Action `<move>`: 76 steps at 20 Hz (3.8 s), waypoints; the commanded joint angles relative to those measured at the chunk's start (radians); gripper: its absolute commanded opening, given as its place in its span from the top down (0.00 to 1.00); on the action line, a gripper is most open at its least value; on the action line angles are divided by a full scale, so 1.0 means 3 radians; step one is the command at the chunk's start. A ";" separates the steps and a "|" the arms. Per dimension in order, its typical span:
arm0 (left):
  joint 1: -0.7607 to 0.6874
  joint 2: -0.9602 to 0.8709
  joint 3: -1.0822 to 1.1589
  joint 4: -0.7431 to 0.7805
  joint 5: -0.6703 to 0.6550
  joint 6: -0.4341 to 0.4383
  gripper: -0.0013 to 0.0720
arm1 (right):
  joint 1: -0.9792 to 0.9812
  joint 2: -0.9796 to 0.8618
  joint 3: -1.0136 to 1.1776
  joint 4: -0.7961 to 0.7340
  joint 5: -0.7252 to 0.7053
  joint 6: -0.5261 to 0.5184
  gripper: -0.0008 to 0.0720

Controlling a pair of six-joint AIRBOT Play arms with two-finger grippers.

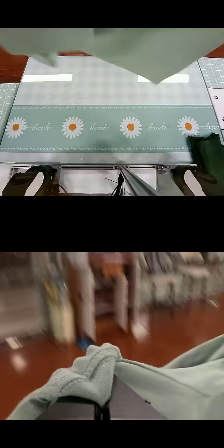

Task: Fold the shirts.

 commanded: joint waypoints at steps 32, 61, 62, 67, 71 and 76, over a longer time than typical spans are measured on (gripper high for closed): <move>-0.0058 -0.0689 -0.3020 -0.0123 0.0037 -0.0598 0.95 | 0.0005 -0.1574 -0.1212 0.0114 0.0863 0.0195 0.95; 0.1105 -0.2886 -0.2132 -0.0178 -0.0971 -0.0114 0.11 | 0.0003 -0.2370 -0.0942 -0.0392 0.0797 0.0098 0.36; 0.1034 -0.2959 -0.2132 -0.0174 -0.0917 -0.0114 0.11 | 0.0003 -0.2370 -0.0942 -0.0392 0.0820 0.0102 0.36; 0.0744 -0.3201 -0.2131 -0.0334 -0.0549 -0.0104 0.12 | 0.0003 -0.2369 -0.0942 -0.0392 0.0950 0.0104 0.36; 0.0604 -0.3374 -0.2131 -0.0656 -0.0463 0.0019 0.39 | 0.0003 -0.2369 -0.0942 -0.0392 0.1063 0.0106 0.36; 0.0642 -0.3475 -0.2131 -0.0654 -0.0661 0.0123 0.95 | 0.0003 -0.2370 -0.0945 -0.0510 0.1278 0.0121 0.36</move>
